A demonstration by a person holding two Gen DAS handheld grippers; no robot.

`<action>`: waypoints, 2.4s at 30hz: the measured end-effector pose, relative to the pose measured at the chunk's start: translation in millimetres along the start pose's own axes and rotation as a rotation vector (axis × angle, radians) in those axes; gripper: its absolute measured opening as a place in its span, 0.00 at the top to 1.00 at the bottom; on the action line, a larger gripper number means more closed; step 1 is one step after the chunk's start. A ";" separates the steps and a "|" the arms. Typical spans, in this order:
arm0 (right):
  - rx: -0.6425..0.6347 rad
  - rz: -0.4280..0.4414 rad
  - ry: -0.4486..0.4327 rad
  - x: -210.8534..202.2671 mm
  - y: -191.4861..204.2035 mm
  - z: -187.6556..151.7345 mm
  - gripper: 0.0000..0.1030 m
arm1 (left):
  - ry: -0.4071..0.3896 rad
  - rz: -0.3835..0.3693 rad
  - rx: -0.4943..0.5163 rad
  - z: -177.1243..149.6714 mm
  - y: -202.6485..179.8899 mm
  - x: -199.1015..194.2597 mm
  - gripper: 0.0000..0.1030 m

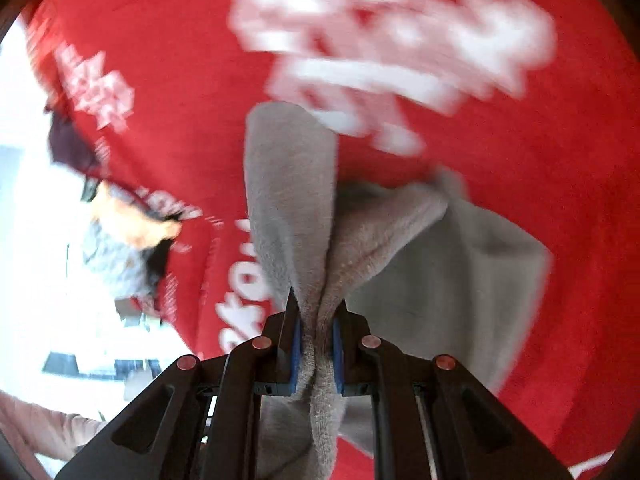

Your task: Fold small clothes

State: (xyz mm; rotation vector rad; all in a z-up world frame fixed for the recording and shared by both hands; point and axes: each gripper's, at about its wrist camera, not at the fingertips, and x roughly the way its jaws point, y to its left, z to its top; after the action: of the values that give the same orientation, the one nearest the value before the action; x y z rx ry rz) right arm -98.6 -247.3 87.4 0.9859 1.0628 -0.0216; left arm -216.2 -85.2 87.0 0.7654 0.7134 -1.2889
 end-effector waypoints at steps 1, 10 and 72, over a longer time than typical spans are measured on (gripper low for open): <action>0.043 -0.022 0.006 1.9 -24.9 -6.7 0.87 | 0.020 -0.011 0.014 -1.5 -8.4 9.1 0.85; 0.177 -0.047 -0.013 27.2 -90.3 -35.0 0.79 | 0.134 -0.048 0.024 -20.2 -29.5 26.8 0.84; -0.051 -0.495 0.271 28.4 31.4 -110.0 0.31 | 0.434 0.012 -0.939 -137.9 89.8 -70.8 0.02</action>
State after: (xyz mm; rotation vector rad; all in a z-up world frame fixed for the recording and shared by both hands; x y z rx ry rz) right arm -148.4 -141.3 74.1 0.6700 1.5304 -0.2709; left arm -142.7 77.8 75.2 0.2552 1.5084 -0.6323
